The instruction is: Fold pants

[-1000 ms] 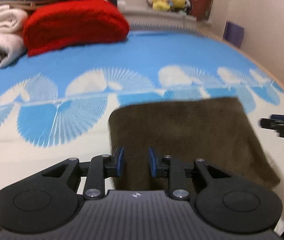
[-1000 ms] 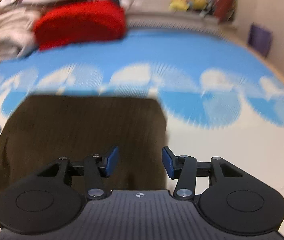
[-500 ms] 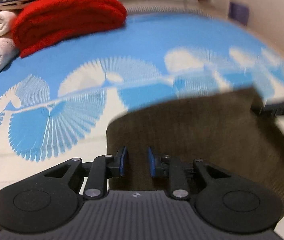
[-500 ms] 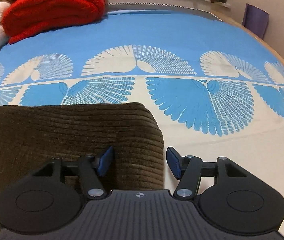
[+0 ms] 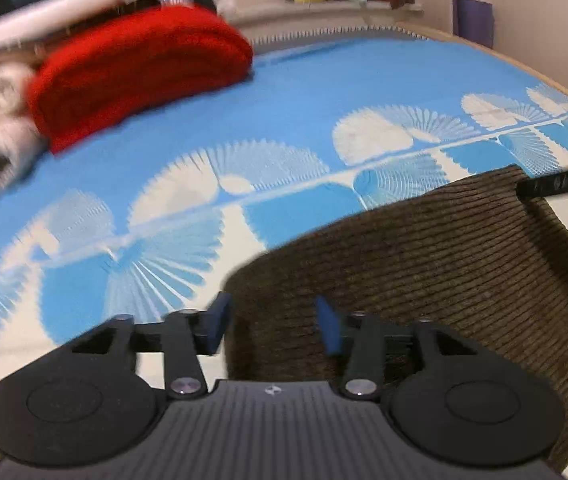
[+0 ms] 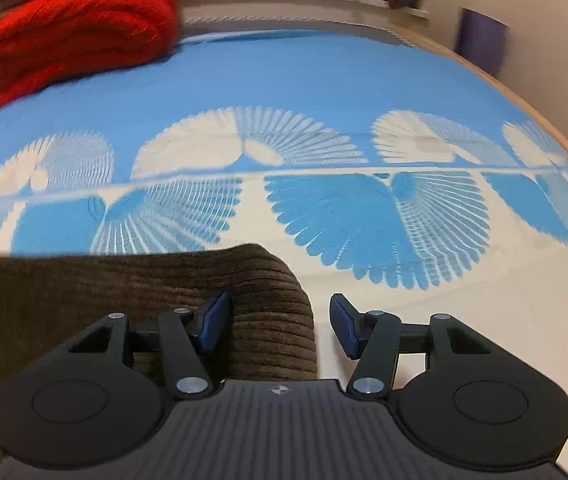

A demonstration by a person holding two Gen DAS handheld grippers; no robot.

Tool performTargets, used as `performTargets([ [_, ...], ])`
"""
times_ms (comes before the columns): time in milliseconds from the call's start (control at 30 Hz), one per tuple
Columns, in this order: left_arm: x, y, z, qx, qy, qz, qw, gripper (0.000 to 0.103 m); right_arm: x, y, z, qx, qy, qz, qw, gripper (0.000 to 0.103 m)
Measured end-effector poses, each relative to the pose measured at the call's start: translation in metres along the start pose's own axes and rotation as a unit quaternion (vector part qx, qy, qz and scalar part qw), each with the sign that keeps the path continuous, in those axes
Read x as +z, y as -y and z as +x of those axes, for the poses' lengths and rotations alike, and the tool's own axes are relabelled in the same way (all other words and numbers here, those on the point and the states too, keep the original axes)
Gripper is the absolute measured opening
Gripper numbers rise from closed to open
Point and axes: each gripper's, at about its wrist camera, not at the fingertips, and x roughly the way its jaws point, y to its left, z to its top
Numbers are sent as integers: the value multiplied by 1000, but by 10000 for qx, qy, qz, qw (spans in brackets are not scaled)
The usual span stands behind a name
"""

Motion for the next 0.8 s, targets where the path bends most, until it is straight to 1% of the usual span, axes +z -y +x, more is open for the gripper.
performTargets([
  [33, -1, 0, -10, 32, 127, 18, 9999, 73, 2, 0, -10, 14, 73, 56, 10000, 57],
  [67, -1, -1, -21, 45, 250, -28, 9997, 85, 4, -2, -24, 52, 214, 88, 9997, 59],
  [100, 0, -4, -32, 50, 353, -209, 9991, 91, 6, -3, -38, 74, 367, 85, 9993, 61],
  [133, 2, -8, -41, 66, 371, -415, 9984, 92, 7, -5, -54, 76, 537, 72, 9985, 69],
  [167, 5, -11, -50, 144, 367, -582, 9975, 92, 9, -6, -72, 69, 713, 91, 9974, 79],
  [200, 10, -15, -65, 303, 421, -710, 9961, 92, 10, -7, -89, 73, 860, 144, 9962, 84],
  [233, 13, -17, -80, 411, 554, -771, 9946, 93, 11, -7, -106, 112, 1002, 204, 9947, 92],
  [267, 15, -18, -97, 473, 731, -808, 9929, 96, 10, -6, -125, 197, 1137, 257, 9930, 95],
  [300, 14, -19, -120, 477, 971, -824, 9907, 96, 7, -5, -144, 308, 1248, 288, 9913, 96],
  [333, 11, -20, -138, 433, 1112, -811, 9895, 96, 2, -3, -162, 425, 1347, 290, 9896, 98],
  [367, 8, -19, -158, 393, 1214, -813, 9885, 99, -5, -2, -182, 548, 1442, 248, 9877, 101],
  [400, 1, -19, -179, 345, 1307, -956, 9862, 103, -15, -1, -199, 650, 1534, 176, 9859, 102],
  [433, -9, -20, -196, 244, 1382, -1198, 9828, 103, -27, 0, -216, 725, 1636, 88, 9838, 102],
  [500, -30, -17, -223, -47, 1345, -1611, 9777, 103, -58, 2, -247, 774, 1867, -45, 9794, 102],
  [567, -52, -7, -237, -299, 1275, -1670, 9772, 103, -91, 0, -266, 768, 2048, -142, 9757, 102],
  [600, -65, 0, -240, -314, 1201, -1635, 9787, 103, -105, -1, -271, 761, 2060, -189, 9754, 102],
  [667, -88, 15, -240, -259, 1118, -1452, 9827, 103, -119, -5, -275, 770, 1748, -246, 9813, 102],
  [700, -95, 23, -237, -171, 1024, -1244, 9868, 103, -125, -4, -278, 780, 1717, -193, 9819, 102],
  [733, -98, 32, -231, -47, 777, -950, 9924, 103, -131, -3, -279, 747, 1706, -129, 9824, 102],
  [767, -97, 37, -228, 10, 677, -768, 9947, 103, -136, -3, -276, 708, 1573, -141, 9849, 102],
  [800, -97, 39, -227, 11, 766, -708, 9945, 103, -139, -2, -272, 699, 1400, -153, 9876, 102],
])
